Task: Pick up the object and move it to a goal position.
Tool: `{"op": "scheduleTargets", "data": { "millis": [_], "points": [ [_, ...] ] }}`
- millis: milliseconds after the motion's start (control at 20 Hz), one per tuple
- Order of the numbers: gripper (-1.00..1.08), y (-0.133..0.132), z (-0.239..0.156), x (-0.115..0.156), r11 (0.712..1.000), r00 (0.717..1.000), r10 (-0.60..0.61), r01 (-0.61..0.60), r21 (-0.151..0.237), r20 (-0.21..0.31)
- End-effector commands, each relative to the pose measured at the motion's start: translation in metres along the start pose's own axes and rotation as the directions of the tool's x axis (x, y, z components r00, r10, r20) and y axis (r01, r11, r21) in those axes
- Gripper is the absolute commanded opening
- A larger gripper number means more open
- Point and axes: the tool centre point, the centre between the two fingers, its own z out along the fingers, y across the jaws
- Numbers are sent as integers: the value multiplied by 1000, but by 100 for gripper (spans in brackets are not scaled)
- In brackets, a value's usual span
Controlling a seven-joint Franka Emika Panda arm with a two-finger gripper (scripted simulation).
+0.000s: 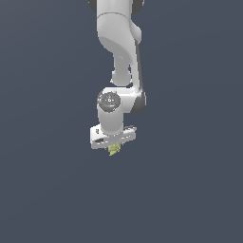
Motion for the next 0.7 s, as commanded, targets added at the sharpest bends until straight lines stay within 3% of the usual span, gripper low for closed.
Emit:
{"op": "scheduleTargets", "data": {
  "millis": [0,350,650],
  "points": [
    [-100,7,-16,-4,1000,1000,1,-1,-1,-1],
    [-100,26,-61,-14,1000,1000,1,-1,-1,-1],
    [-100,32,-74,-16,1000,1000,0,0,0,-1]
  ]
}}
